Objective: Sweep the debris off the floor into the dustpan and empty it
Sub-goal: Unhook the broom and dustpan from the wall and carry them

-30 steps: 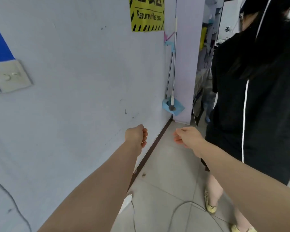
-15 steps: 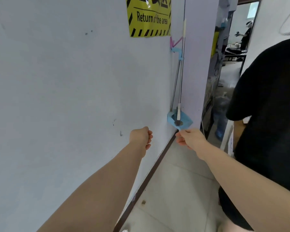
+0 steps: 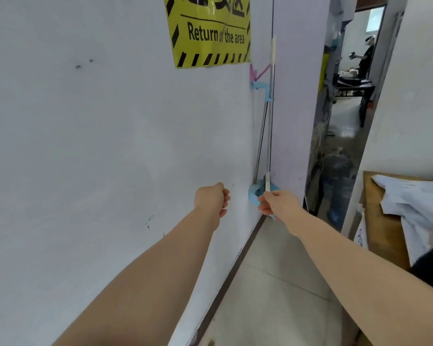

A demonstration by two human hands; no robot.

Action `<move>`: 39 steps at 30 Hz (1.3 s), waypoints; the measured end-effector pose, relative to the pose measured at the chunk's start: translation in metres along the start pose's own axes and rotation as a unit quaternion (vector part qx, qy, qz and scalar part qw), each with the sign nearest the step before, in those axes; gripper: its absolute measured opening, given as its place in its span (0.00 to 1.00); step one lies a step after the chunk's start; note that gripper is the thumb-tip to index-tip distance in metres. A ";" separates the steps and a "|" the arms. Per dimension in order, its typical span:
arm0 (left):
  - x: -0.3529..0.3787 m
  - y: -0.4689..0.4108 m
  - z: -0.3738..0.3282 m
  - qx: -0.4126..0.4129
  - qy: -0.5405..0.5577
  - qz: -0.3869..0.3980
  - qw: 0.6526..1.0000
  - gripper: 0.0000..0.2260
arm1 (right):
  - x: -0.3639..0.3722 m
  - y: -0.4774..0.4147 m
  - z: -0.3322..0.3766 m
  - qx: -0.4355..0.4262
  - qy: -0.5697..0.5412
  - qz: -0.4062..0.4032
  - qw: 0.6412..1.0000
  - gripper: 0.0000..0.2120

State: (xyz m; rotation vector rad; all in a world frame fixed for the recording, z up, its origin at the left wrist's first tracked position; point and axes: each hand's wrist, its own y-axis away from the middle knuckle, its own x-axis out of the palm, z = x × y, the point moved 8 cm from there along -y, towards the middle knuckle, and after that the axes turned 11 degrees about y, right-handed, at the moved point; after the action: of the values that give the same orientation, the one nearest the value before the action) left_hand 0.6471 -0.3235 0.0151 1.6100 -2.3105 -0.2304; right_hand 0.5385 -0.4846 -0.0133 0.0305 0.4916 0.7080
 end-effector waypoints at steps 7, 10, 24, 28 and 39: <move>0.057 -0.092 -0.031 0.017 0.007 0.057 0.998 0.12 | -0.012 -0.082 0.028 -0.009 -0.024 -0.036 0.999 0.12; 0.085 -0.138 -0.055 0.025 0.007 0.083 0.996 0.12 | -0.020 -0.121 0.051 -0.020 -0.029 -0.057 0.998 0.12; 0.217 -0.274 -0.120 0.057 -0.013 0.159 0.986 0.13 | -0.059 -0.276 0.114 -0.048 -0.028 -0.118 0.992 0.13; 0.252 -0.306 -0.133 0.070 -0.015 0.150 0.986 0.13 | -0.075 -0.326 0.126 -0.063 -0.027 -0.110 0.992 0.13; 0.399 -0.413 -0.193 0.119 -0.006 0.079 0.990 0.10 | -0.184 -0.490 0.174 -0.126 -0.043 -0.090 0.987 0.13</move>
State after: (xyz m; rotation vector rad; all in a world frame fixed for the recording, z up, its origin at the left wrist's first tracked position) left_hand 0.9517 -0.8329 0.1342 1.5208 -2.5392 0.0769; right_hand 0.7981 -0.9516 0.1257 -0.2178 0.3156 0.5852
